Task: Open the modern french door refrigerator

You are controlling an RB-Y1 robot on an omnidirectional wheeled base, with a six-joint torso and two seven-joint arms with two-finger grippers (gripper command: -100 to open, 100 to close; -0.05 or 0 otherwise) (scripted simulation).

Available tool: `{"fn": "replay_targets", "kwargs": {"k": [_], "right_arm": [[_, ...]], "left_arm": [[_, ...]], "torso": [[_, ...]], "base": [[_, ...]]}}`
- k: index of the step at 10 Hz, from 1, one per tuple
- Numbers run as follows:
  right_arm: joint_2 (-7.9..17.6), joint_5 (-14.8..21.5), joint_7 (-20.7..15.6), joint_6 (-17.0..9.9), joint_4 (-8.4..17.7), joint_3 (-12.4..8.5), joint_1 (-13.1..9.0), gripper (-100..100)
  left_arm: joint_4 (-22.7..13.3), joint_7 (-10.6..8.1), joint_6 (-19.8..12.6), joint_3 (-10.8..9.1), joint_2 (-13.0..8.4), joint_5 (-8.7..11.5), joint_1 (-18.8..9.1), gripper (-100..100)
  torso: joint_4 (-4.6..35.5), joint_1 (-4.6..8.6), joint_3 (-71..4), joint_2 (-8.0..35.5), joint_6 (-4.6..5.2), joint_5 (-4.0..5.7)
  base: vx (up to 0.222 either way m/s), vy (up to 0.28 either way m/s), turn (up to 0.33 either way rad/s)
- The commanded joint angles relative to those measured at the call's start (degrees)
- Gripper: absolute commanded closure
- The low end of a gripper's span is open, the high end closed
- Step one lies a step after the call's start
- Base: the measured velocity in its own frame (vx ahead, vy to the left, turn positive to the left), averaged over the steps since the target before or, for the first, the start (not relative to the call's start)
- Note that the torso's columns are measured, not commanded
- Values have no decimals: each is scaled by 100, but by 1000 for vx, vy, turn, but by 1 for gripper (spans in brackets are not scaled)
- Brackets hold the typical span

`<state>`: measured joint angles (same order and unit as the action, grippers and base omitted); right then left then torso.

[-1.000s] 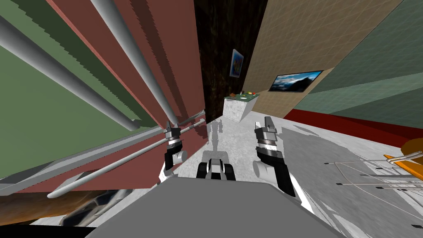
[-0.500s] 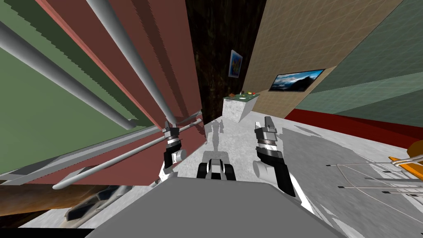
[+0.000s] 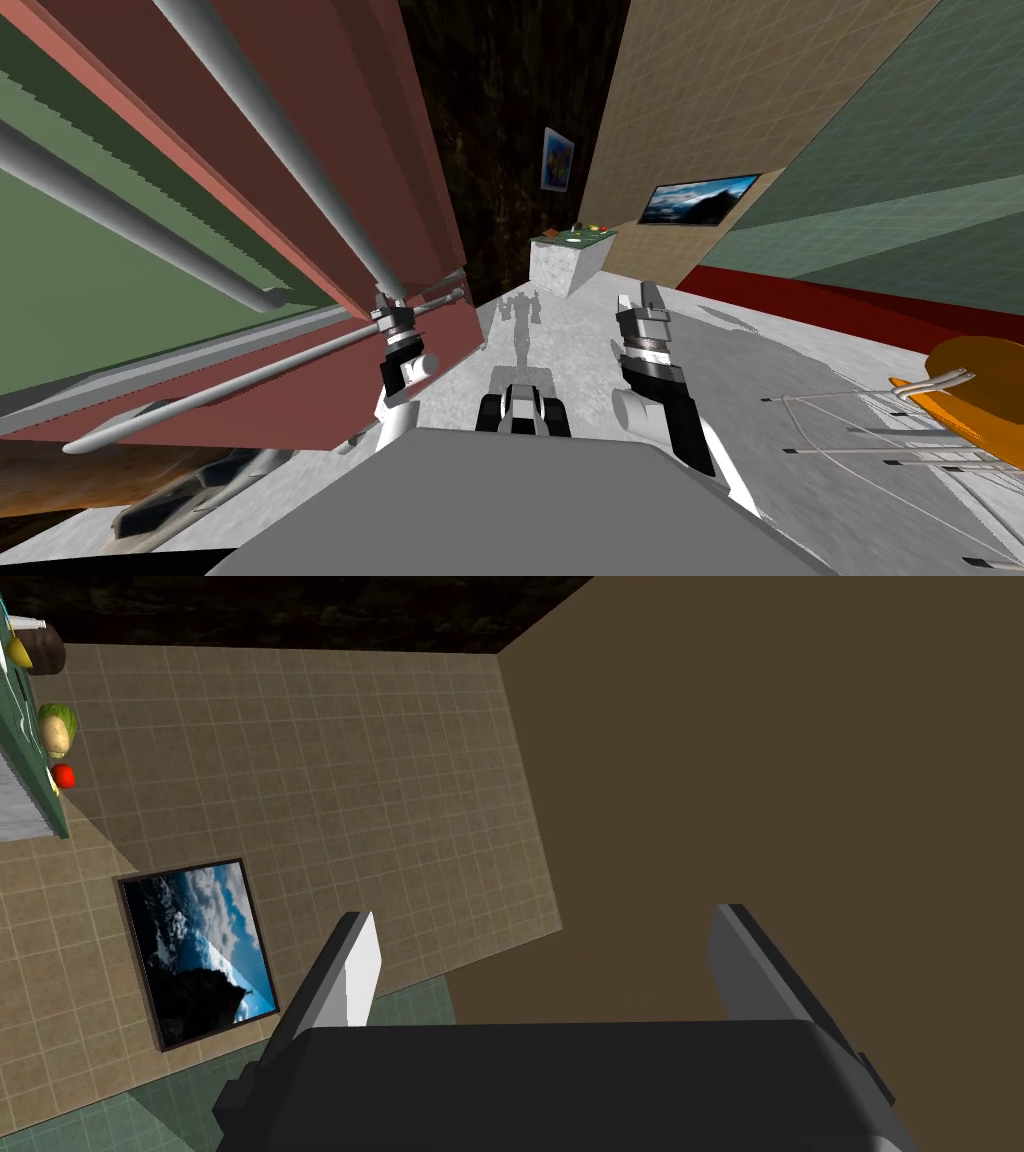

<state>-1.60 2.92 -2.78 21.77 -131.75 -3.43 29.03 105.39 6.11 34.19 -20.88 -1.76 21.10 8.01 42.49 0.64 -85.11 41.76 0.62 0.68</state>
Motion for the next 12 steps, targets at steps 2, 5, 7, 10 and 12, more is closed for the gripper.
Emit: {"fn": "replay_targets", "kwargs": {"k": [2,5,7,10,12], "right_arm": [[0,0,0,0,0,-1,1,0],[3,0,0,0,1,-3,1,0],[3,0,0,0,1,-3,1,0],[3,0,0,0,0,-3,0,0],[4,0,0,0,0,-4,0,0]], "left_arm": [[-292,407,115,-541,-198,353,-436,100],[-443,550,149,-754,-280,501,-593,100],[-602,613,113,-889,-275,600,-627,100],[-1375,785,550,-632,-536,967,-1104,100],[-1734,937,865,-345,-777,1244,-1330,100]], "torso": [[8,11,2,2,-5,11],[30,-51,3,20,-16,19],[11,36,13,22,-16,27],[6,3,27,34,-15,1],[-6,-61,17,15,-27,-29]], "base": [[42,-315,-28],[4,-93,-15],[-5,-120,-7],[-15,-93,20],[-15,-55,-2]]}}
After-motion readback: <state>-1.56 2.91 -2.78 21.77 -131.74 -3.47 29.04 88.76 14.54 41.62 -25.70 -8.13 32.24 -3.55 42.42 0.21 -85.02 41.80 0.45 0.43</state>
